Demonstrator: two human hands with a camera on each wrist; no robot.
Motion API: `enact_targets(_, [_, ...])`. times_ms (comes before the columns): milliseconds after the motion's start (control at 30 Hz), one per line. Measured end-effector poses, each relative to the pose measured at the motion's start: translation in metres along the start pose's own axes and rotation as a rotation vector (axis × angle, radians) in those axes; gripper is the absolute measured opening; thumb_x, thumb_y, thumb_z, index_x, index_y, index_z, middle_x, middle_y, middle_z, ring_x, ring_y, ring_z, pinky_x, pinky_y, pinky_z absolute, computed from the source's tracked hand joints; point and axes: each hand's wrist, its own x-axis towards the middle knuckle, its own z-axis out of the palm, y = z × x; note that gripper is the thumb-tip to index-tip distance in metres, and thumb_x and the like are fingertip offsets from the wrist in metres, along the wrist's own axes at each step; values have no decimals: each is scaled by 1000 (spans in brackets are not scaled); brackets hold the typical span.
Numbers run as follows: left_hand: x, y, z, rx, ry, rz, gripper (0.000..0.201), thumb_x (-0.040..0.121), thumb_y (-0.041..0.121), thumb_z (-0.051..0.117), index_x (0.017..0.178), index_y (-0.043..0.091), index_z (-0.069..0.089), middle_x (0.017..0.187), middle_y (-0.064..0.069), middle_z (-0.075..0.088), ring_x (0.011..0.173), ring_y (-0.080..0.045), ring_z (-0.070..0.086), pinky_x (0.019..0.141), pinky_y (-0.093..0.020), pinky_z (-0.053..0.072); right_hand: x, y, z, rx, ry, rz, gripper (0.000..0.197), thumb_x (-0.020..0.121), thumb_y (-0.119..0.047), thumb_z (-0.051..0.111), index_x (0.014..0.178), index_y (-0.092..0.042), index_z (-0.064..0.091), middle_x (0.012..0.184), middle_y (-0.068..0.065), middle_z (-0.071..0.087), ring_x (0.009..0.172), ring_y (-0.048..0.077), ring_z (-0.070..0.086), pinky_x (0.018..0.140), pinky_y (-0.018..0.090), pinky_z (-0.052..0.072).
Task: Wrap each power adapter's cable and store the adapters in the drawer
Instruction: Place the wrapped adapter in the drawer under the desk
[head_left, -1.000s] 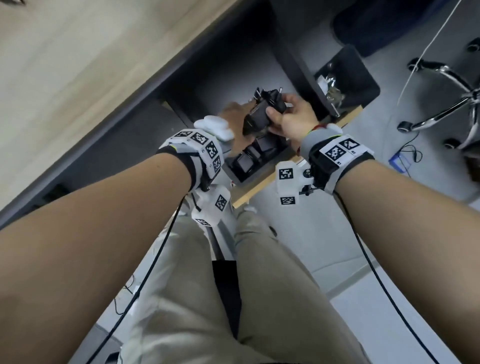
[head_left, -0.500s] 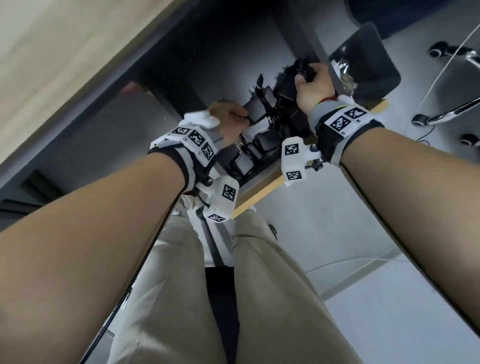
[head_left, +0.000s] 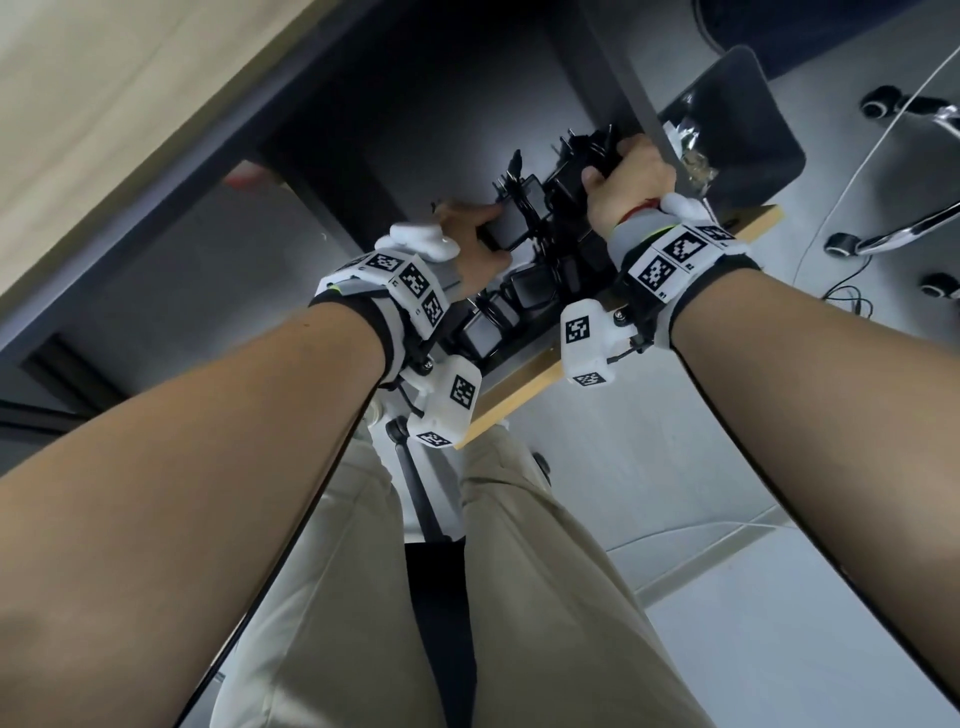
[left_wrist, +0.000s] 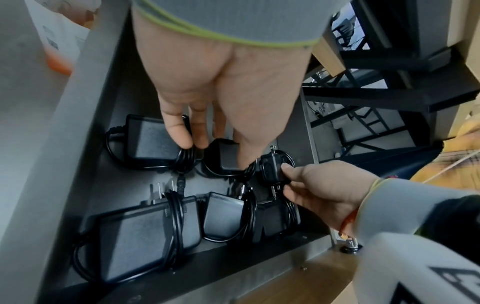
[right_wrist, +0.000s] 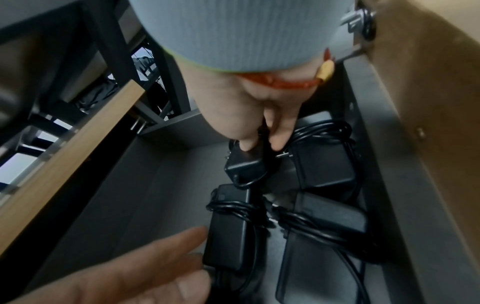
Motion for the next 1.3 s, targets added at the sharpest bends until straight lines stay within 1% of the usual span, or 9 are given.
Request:
enact_targets(400, [3, 4, 11, 110, -78, 49, 48, 91, 24, 62, 138, 19, 53, 147, 0, 44, 132, -19, 44, 96, -21, 32, -14, 4, -17, 22, -57, -114, 65, 77, -45, 78, 124, -16, 44, 111, 6, 63, 98, 24, 61, 73, 32, 47])
enact_targets(533, [4, 4, 14, 59, -3, 44, 53, 90, 21, 63, 141, 16, 49, 153, -1, 37, 140, -18, 36, 107, -20, 26, -12, 0, -19, -42, -83, -103, 68, 75, -48, 79, 123, -16, 43, 107, 5, 64, 90, 24, 60, 76, 37, 52])
enact_targets(600, [8, 7, 14, 13, 32, 14, 52, 91, 21, 61, 141, 17, 48, 149, -1, 41, 132, -18, 44, 93, -8, 30, -12, 2, -19, -69, -90, -118, 67, 75, -47, 80, 123, -17, 43, 107, 5, 64, 92, 24, 61, 74, 35, 50])
enact_targets(667, [12, 12, 15, -23, 12, -8, 44, 92, 17, 58, 135, 17, 52, 133, 1, 51, 108, -17, 54, 64, 4, 31, -10, 6, -21, -87, -103, -130, 64, 77, -43, 79, 123, -17, 43, 107, 6, 63, 95, 24, 62, 72, 33, 46])
enact_targets(733, [16, 15, 17, -14, -27, 10, 36, 91, 11, 58, 127, 17, 57, 122, 2, 54, 98, -15, 54, 51, 0, 33, -11, 7, -24, -115, -117, -149, 62, 81, -39, 77, 126, -16, 42, 112, 7, 64, 103, 26, 62, 76, 34, 47])
enact_targets(833, [22, 19, 15, 13, -110, 14, 31, 92, 10, 58, 122, 17, 61, 124, 2, 56, 99, -15, 58, 67, -11, 39, -12, 10, -26, -109, -124, -154, 58, 83, -33, 74, 129, -15, 43, 117, 7, 63, 107, 25, 61, 82, 34, 48])
enact_targets(933, [16, 25, 4, -37, -73, -13, 21, 95, 18, 56, 115, 20, 60, 110, 3, 53, 78, -9, 53, 60, -14, 38, -17, 11, -28, -66, -101, -161, 57, 81, -30, 74, 128, -15, 45, 122, 8, 59, 111, 25, 58, 85, 34, 47])
enact_targets(1000, [4, 29, -4, -37, 4, -8, 23, 94, 19, 57, 116, 16, 63, 111, 4, 56, 91, -12, 56, 71, -17, 41, -24, 12, -31, -26, -89, -177, 51, 82, -29, 72, 125, -15, 49, 123, 6, 57, 110, 24, 56, 85, 30, 45])
enact_targets(1300, [-85, 50, -91, -167, 152, -36, 24, 94, 16, 54, 111, 8, 69, 104, -11, 73, 95, -27, 69, 85, -34, 54, -111, -48, -76, 183, -202, -351, 6, 80, -31, 67, 84, -26, 68, 85, -8, 67, 91, 18, 65, 82, 21, 47])
